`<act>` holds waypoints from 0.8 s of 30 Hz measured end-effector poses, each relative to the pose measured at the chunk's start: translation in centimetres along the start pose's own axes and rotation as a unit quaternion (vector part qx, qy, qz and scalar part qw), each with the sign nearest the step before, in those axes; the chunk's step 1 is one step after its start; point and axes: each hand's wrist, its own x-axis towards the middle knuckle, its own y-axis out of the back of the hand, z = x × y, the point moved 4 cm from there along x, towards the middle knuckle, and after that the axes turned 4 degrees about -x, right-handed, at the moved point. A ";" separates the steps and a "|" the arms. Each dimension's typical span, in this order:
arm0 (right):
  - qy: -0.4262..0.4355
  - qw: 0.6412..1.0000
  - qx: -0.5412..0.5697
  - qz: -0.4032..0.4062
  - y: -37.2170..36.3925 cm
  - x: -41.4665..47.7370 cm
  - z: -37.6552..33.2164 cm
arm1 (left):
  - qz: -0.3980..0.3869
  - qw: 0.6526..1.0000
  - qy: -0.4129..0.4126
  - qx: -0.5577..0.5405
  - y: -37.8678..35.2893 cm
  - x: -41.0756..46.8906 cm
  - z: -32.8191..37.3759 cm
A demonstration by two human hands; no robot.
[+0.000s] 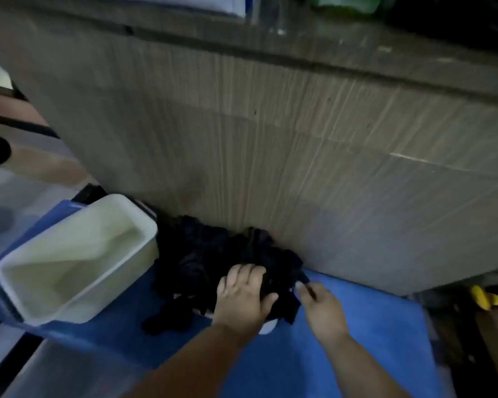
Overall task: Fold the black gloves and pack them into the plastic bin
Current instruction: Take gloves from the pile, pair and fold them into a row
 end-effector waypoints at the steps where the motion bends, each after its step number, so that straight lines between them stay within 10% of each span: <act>1: 0.002 1.000 0.028 0.004 -1.1 0.6 0.8 | -0.018 1.000 -0.013 -0.002 -1.4 0.0 -0.5; 24: 0.244 0.945 -0.015 0.216 -12.6 8.7 10.1 | 0.161 0.977 -0.119 0.070 -15.3 3.3 -7.4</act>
